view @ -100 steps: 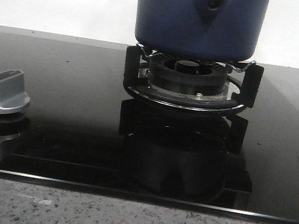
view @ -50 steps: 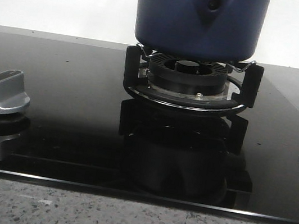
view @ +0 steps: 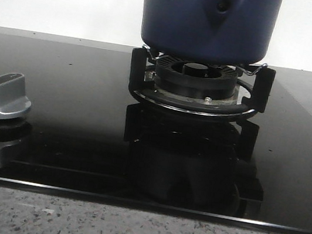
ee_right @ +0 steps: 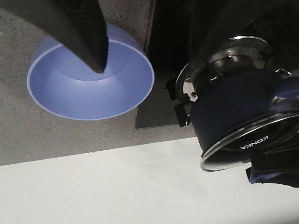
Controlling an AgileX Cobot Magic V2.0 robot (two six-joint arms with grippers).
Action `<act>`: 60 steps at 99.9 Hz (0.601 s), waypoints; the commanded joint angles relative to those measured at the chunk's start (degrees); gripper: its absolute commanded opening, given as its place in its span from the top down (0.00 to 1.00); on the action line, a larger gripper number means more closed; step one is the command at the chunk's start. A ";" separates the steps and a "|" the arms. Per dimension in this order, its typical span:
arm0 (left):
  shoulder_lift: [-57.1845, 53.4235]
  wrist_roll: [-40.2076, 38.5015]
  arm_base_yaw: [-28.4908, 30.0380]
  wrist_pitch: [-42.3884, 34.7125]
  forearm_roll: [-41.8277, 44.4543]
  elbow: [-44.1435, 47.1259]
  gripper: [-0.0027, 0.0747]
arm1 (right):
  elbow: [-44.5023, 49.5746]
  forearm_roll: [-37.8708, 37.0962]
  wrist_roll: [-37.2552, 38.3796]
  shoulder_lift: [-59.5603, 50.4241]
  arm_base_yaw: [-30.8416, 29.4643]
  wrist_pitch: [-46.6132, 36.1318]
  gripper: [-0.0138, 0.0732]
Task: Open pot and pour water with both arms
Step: 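Lift the glass lid up off the pot with the left gripper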
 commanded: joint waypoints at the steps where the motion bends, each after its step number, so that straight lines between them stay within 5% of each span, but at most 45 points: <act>1: -2.38 -1.63 -0.66 4.23 -3.84 -1.86 0.65 | -1.79 1.11 -0.58 1.13 -0.28 -4.13 0.43; 60: -6.11 -1.73 2.38 3.99 -3.84 -2.05 0.65 | -1.79 3.35 -0.58 1.13 -0.28 -4.08 0.43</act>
